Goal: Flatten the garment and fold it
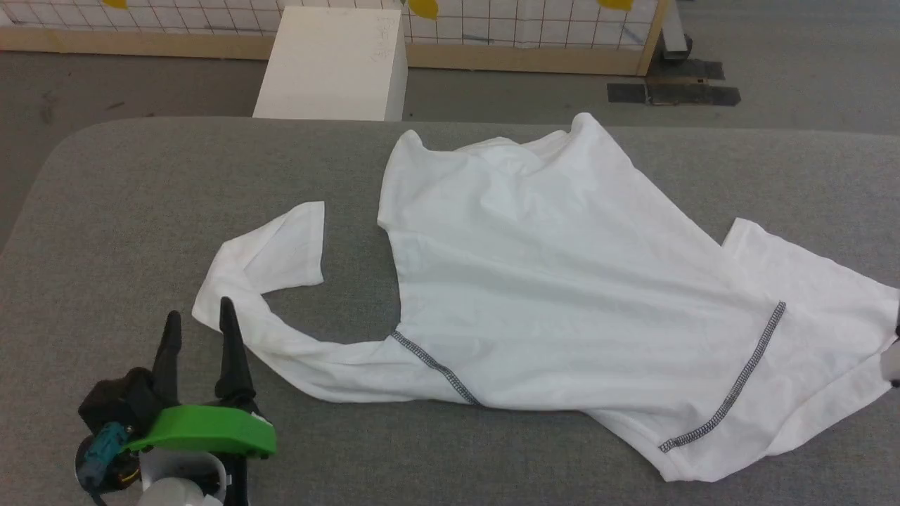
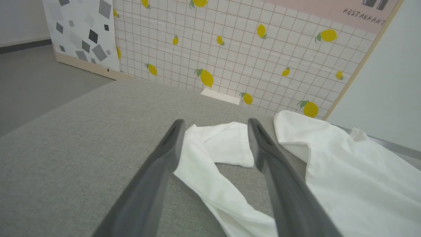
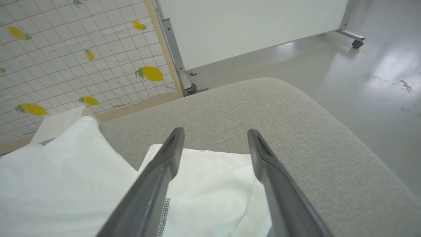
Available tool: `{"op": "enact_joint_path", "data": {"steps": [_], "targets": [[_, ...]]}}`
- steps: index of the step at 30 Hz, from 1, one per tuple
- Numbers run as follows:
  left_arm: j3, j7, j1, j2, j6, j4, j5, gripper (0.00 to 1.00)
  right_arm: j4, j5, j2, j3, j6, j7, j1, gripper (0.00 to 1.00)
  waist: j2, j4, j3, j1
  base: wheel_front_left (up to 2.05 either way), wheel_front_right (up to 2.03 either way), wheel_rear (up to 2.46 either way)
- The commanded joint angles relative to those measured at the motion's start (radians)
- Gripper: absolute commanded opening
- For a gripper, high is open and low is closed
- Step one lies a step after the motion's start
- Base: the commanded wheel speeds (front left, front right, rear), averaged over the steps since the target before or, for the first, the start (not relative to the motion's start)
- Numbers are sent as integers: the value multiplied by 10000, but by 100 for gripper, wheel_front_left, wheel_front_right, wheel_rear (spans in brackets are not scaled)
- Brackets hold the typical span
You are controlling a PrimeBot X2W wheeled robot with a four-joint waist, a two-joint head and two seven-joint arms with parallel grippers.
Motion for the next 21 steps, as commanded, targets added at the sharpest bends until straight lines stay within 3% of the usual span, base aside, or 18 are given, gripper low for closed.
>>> {"op": "enact_joint_path", "data": {"steps": [1, 5, 9, 15, 21], "targets": [[-123, 128, -174, -80, -82, 14, 50, 100, -256, 219, 113, 238, -15, -217, 527, 100, 0, 35, -157, 0, 0, 0, 0], [-567, 764, -461, -136, -222, 5, -103, 100, -877, 1238, 173, 865, -15, -613, 1680, 100, 0, -61, -221, 0, 0, 0, 0], [-1220, 2331, -1143, -245, -224, 252, -645, 100, -803, 2295, 178, 1568, -15, -1001, 2453, 100, 0, -338, -95, 0, 0, 0, 0], [-2297, 5710, -3172, -223, -45, 1543, -823, 100, -552, 2578, 179, 2404, -15, -1358, 2482, 100, 0, -887, 394, 0, 0, 0, 0], [-2869, 7747, -4950, 294, 292, 3325, -121, 100, -606, 2598, 180, 2721, -15, -1522, 2009, 100, 0, -1505, 1053, 0, 0, 0, 0]]}}
